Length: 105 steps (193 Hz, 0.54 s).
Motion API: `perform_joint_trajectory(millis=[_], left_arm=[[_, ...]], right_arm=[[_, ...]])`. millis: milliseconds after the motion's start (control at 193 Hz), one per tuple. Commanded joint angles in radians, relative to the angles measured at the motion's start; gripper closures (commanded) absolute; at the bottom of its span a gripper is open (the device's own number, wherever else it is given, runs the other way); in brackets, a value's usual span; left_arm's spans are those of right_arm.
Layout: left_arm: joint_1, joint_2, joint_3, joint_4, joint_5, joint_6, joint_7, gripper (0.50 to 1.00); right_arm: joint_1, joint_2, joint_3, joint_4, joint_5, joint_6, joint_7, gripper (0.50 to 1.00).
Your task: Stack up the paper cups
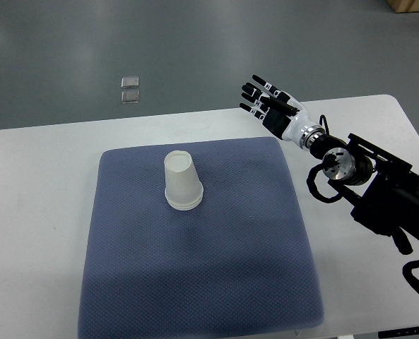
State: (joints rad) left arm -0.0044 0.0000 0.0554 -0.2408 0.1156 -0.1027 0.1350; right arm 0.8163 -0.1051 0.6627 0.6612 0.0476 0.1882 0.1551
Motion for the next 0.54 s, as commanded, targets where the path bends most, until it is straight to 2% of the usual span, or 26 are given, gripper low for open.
perform_joint_trajectory(millis=[0, 539], left_arm=[[0.000, 0.000, 0.000, 0.000, 0.001, 0.000, 0.000, 0.500], [0.000, 0.000, 0.000, 0.000, 0.001, 0.000, 0.000, 0.500]], right_arm=[[-0.002, 0.001, 0.000, -0.002, -0.002, 0.002, 0.007, 0.574], [-0.009, -0.001, 0.000, -0.003, -0.002, 0.004, 0.020, 0.574]])
